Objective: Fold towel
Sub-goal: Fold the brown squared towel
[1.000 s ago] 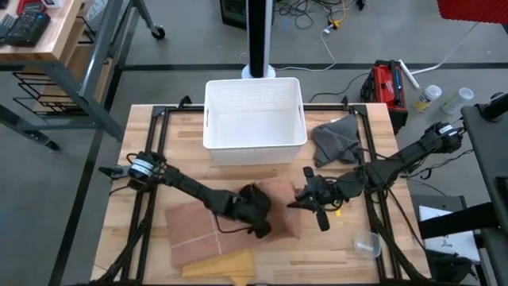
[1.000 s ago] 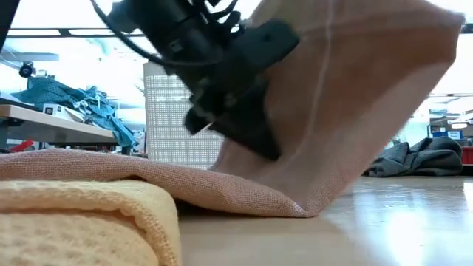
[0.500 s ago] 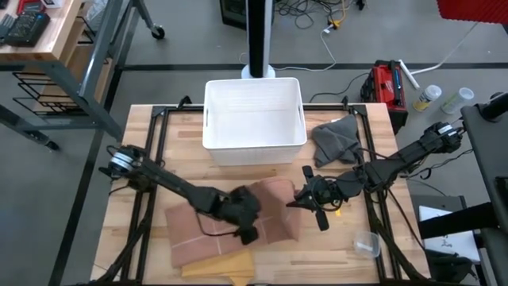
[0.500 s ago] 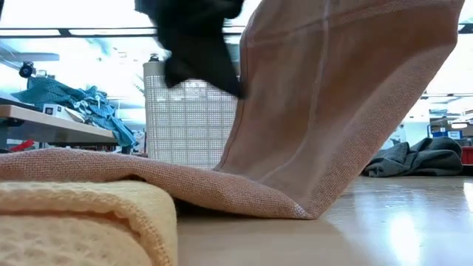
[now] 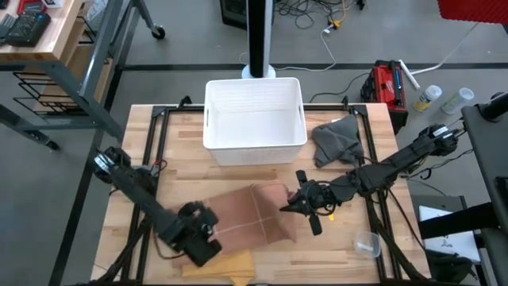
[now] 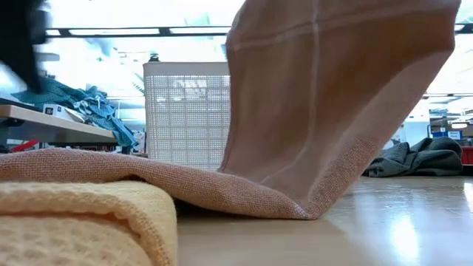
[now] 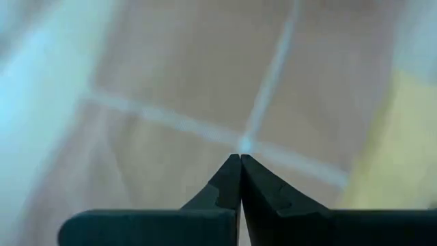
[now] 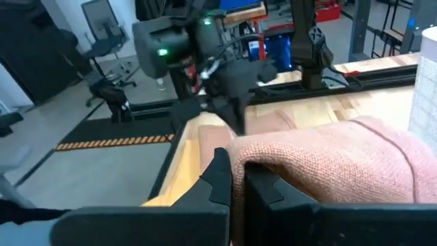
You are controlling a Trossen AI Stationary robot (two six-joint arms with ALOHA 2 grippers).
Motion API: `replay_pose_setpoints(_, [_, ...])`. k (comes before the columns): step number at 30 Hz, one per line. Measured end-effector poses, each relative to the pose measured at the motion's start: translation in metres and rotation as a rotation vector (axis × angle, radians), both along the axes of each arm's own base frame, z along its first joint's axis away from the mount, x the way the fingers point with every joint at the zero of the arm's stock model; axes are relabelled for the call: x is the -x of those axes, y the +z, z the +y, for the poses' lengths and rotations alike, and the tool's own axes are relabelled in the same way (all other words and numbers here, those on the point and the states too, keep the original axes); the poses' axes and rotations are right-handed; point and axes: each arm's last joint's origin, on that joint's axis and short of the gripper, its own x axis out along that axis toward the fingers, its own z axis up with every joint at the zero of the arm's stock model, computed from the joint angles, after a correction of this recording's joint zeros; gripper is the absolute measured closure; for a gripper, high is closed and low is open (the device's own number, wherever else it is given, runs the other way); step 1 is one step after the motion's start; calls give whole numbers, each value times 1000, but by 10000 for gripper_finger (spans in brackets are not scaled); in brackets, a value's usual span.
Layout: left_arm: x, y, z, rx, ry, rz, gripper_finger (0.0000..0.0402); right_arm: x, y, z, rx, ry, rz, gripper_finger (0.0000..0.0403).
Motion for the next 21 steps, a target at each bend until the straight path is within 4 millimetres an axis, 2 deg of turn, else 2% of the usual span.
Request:
replay_pose_setpoints(4, [30,-7,-22,67,31,64,401,-19,1,5,-29,-22,-4,403])
replay_pose_setpoints(13, [94,-20,-52,113,247,46,401,-96,0,19,-1,-59,-5,403])
replay_pose_setpoints(18, [118,-24,-58,138,353,18,401,-146,-16,21,26,-94,42,403])
replay_pose_setpoints(21, [125,-27,-61,140,353,0,401,-173,-30,19,45,-118,84,403])
